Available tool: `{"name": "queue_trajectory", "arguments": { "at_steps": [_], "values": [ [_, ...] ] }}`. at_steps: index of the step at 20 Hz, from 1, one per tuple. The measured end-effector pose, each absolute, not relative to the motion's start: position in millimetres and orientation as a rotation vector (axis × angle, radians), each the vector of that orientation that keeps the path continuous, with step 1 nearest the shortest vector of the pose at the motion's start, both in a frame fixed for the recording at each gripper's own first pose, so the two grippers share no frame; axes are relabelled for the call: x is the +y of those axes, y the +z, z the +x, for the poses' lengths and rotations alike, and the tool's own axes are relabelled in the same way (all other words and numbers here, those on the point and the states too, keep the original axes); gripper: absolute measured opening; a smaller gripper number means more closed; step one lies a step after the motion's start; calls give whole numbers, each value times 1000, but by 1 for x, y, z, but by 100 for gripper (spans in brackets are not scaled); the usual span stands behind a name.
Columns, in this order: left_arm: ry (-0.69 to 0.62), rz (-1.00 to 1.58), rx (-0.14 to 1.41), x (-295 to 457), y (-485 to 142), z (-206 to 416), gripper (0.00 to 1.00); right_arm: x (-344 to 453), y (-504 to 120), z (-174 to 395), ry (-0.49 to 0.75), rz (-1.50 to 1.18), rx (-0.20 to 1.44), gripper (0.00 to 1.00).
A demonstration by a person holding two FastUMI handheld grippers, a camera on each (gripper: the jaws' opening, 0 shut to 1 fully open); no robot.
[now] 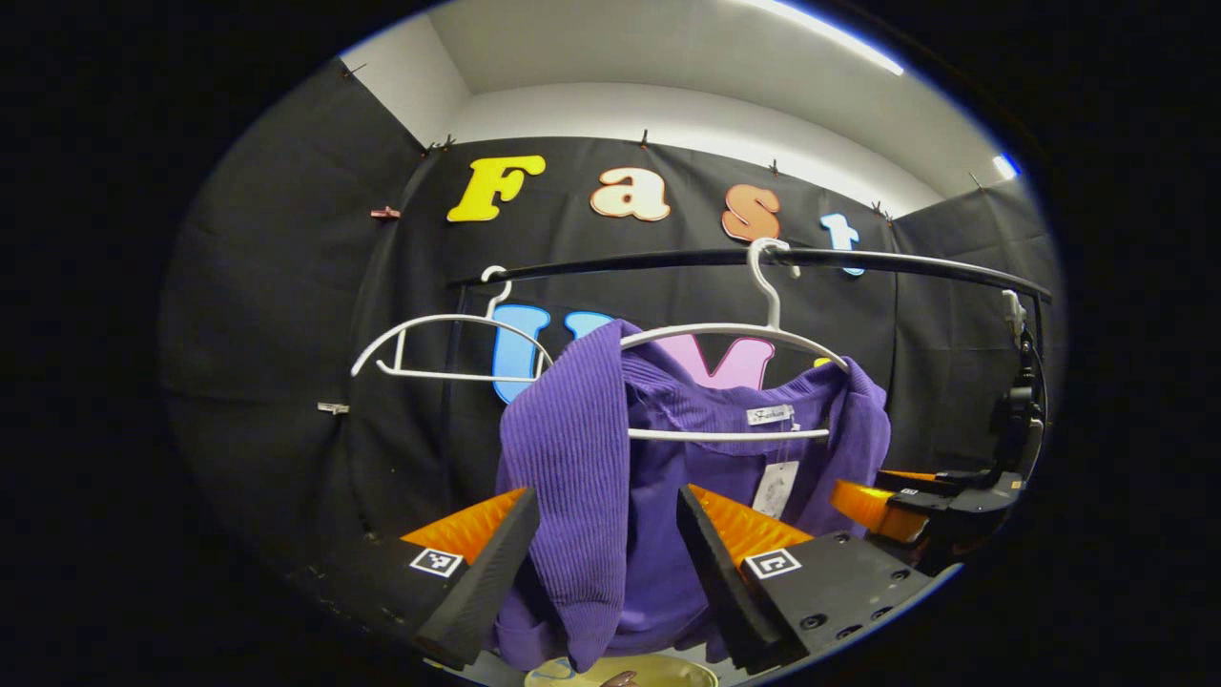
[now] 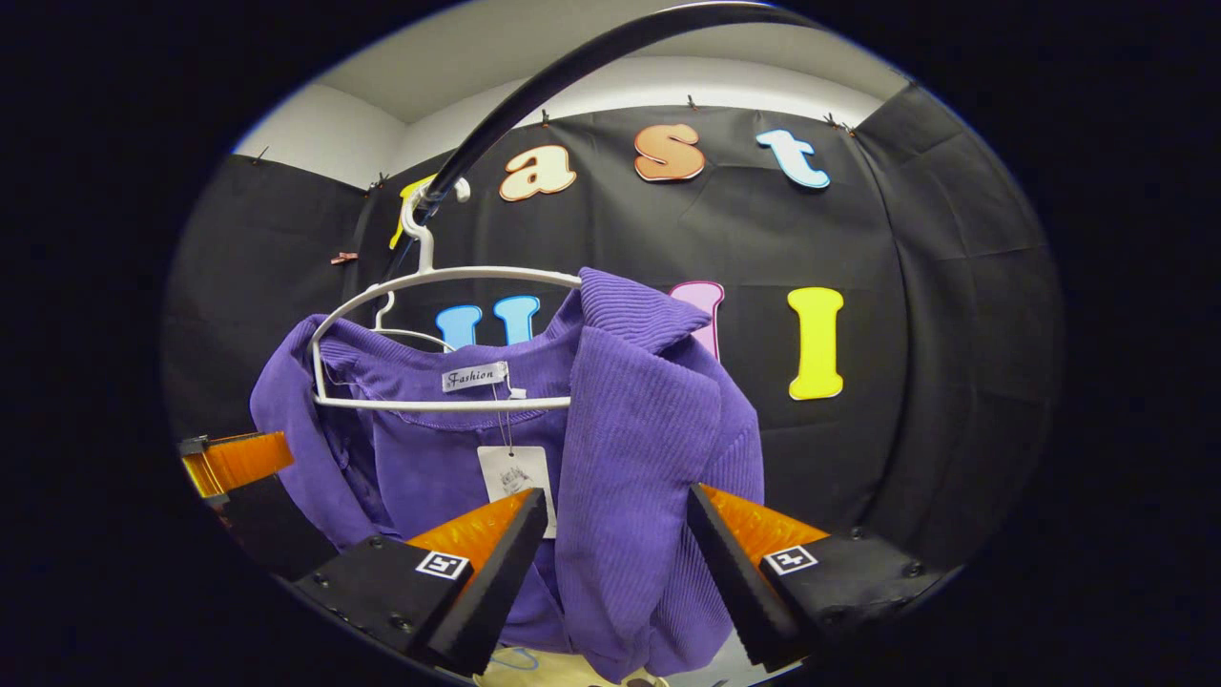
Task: Grasp the clothes on the hanger with both hands and then place them into the laundry hamper below.
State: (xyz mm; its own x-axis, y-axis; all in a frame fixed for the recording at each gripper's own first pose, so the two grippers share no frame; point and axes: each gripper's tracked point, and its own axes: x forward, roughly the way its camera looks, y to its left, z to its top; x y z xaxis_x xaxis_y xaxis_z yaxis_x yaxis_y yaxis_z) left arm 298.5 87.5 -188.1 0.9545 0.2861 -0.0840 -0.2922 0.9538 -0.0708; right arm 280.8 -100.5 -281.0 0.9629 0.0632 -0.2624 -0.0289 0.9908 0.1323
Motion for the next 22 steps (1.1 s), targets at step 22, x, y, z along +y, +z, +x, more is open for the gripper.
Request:
{"name": "queue_trajectory", "arguments": {
  "at_steps": [22],
  "values": [
    [367, -109, 54, 91, -203, 356, 92, -99, -303, 328, 95, 139, 289, 95]
  ]
}}
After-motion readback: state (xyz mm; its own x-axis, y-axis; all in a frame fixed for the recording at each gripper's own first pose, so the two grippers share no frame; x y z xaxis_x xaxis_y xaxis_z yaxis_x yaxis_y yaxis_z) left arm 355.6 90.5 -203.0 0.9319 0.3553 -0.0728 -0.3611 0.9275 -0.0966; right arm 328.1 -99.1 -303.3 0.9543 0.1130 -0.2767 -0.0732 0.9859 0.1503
